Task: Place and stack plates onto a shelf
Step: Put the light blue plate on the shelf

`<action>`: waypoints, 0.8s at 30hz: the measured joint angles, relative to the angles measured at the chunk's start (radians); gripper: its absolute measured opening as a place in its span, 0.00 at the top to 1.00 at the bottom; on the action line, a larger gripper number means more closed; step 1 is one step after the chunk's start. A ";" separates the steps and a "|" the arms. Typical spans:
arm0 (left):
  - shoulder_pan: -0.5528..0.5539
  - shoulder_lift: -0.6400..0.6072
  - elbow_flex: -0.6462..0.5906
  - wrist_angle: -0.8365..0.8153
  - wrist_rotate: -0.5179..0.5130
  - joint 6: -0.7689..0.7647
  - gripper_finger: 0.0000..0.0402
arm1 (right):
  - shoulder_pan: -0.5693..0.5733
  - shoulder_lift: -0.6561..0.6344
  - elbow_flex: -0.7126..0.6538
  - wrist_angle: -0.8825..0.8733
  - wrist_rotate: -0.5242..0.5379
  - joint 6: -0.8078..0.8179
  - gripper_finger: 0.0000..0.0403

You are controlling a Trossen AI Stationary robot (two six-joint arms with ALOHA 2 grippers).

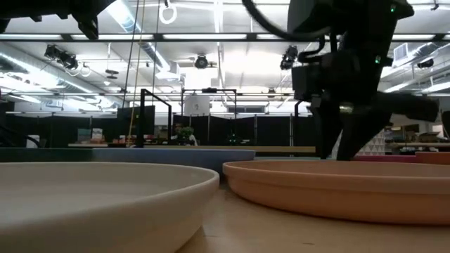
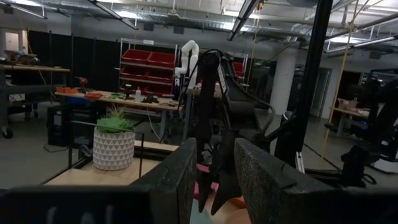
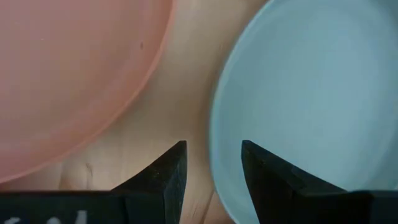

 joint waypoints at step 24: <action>0.000 0.000 0.000 -0.005 0.000 -0.002 0.71 | -0.001 0.035 0.096 -0.068 -0.028 -0.121 0.90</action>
